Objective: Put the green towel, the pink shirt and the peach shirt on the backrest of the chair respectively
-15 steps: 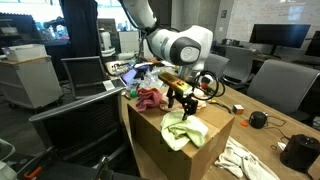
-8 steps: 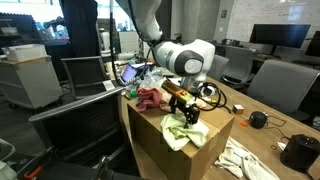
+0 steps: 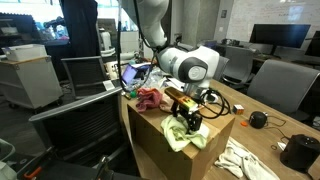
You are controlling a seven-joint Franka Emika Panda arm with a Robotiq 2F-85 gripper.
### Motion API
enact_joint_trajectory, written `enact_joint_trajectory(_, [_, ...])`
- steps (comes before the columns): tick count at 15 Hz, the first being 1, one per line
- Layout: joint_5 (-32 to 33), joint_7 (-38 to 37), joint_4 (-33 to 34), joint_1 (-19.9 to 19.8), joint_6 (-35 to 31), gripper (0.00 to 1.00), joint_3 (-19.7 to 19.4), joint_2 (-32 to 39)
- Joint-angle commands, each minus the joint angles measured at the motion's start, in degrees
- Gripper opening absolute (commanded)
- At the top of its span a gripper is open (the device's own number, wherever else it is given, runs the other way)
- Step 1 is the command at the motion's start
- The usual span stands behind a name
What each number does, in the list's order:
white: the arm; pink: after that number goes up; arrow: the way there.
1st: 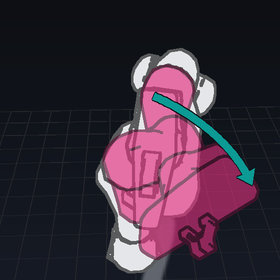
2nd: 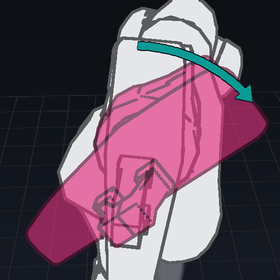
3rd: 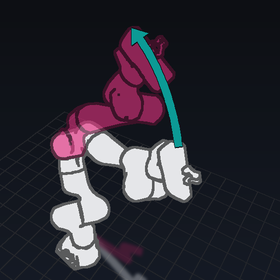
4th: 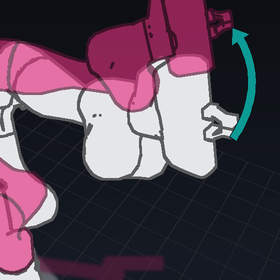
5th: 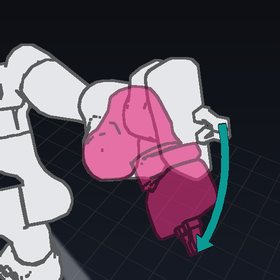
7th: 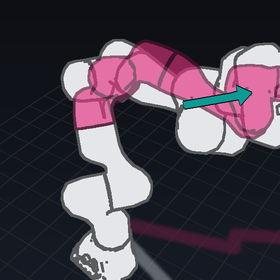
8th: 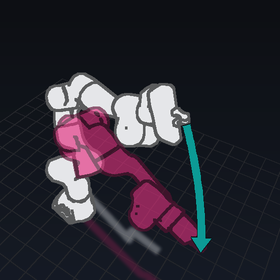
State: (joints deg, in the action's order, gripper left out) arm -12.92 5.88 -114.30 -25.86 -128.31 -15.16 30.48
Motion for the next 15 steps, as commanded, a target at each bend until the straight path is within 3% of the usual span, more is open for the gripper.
enact_joint_trajectory(1, [-0.02, 0.47, -0.52, -0.73, 1.27, 1.00, 0.10, -1.56])
enact_joint_trajectory(2, [0.03, 0.51, -1.13, -0.67, 1.22, 1.00, 0.01, -2.26])
enact_joint_trajectory(3, [0.02, 0.44, -1.47, -0.65, 1.29, 0.91, -0.07, -2.67])
enact_joint_trajectory(4, [-0.03, 0.51, -2.06, -0.63, 1.45, 0.75, -0.13, -3.38])
enact_joint_trajectory(13, [0.73, -0.78, -5.63, 0.74, 2.83, 0.05, -0.82, -7.93])
enact_joint_trajectory(15, [1.50, -1.16, -7.10, 1.32, 2.88, 0.00, -1.14, -9.97])
